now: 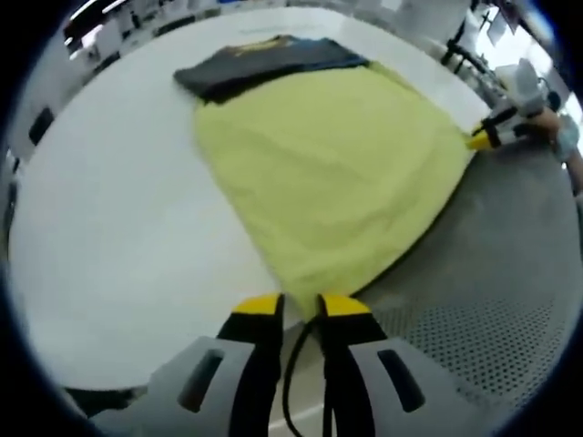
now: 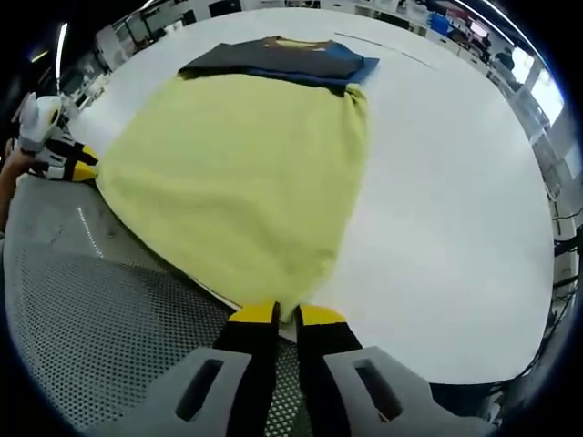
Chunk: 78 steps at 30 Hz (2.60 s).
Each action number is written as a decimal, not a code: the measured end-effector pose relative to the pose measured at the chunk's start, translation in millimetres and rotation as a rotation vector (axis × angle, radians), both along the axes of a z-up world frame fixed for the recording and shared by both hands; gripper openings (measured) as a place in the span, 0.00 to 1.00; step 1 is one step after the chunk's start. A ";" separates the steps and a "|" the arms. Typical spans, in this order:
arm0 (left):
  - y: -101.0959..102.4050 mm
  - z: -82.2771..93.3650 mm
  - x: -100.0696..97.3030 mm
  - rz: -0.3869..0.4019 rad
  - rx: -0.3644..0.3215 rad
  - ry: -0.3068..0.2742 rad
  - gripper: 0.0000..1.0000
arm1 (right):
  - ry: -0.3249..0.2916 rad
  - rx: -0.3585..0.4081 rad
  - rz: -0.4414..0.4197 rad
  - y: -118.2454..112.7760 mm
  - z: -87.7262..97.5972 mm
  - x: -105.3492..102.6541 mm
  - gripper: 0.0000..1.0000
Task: Fold the garment on the visible template until the final outline fits inside the template.
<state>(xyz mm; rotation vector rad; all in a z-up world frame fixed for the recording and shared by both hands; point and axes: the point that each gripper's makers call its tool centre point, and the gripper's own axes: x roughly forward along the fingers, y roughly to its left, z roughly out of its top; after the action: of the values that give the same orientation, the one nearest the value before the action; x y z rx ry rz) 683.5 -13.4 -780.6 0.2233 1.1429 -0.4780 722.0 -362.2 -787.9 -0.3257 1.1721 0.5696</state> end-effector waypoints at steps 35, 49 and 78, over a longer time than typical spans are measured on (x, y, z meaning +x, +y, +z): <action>-4.2 -1.3 -6.3 0.002 -0.046 0.021 0.00 | -0.004 -0.001 0.031 6.9 1.3 -4.0 0.03; -2.7 -0.8 -3.0 0.021 -0.050 -0.019 0.00 | -0.039 -0.034 0.061 6.6 3.8 -3.0 0.03; -3.6 55.0 5.7 0.046 -0.132 -0.167 0.00 | -0.203 0.036 0.042 7.8 56.9 1.3 0.02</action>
<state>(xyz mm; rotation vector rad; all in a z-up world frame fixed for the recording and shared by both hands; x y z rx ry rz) 689.2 -17.0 -725.6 0.1192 0.9477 -0.4829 723.3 -354.4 -731.0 -0.3694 0.9598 0.5800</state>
